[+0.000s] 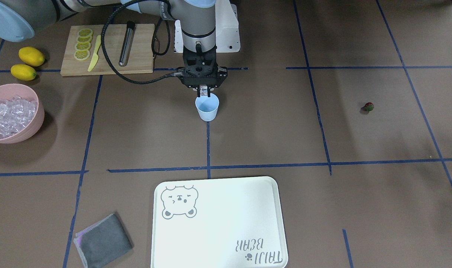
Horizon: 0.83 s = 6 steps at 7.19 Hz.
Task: Put ice and strawberries in cup
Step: 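Lift the ice cube and carry it over the light-blue cup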
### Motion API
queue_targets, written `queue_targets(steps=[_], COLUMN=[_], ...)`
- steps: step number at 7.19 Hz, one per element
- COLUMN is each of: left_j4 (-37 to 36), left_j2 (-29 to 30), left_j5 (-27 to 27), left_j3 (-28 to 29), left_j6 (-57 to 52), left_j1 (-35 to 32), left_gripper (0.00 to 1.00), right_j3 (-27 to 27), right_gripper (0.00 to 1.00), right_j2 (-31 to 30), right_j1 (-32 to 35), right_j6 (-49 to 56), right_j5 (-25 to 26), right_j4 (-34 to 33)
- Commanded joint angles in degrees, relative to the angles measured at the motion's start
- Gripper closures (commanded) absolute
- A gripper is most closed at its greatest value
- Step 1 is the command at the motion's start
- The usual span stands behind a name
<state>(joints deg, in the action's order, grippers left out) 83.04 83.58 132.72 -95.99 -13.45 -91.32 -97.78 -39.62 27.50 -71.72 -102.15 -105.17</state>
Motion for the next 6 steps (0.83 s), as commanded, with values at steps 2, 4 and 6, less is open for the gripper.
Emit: queue_targets(steps=[2,4,6], left_j4=[0.0,0.0,0.0], left_j2=[0.0,0.0,0.0], left_j5=[0.0,0.0,0.0], left_j3=[0.0,0.0,0.0], left_j6=[0.0,0.0,0.0], left_j1=[0.0,0.0,0.0], left_gripper=[0.00,0.00,0.00], right_j3=[4.3,4.3,4.0], right_gripper=[0.98,0.95,0.01], right_j2=[0.0,0.0,-0.3], right_j1=[-2.2,-2.3,-2.3], right_j6=[-0.6,-0.5,0.3], right_j5=[2.4,2.5,2.5], right_j4=[2.8,2.8,2.8])
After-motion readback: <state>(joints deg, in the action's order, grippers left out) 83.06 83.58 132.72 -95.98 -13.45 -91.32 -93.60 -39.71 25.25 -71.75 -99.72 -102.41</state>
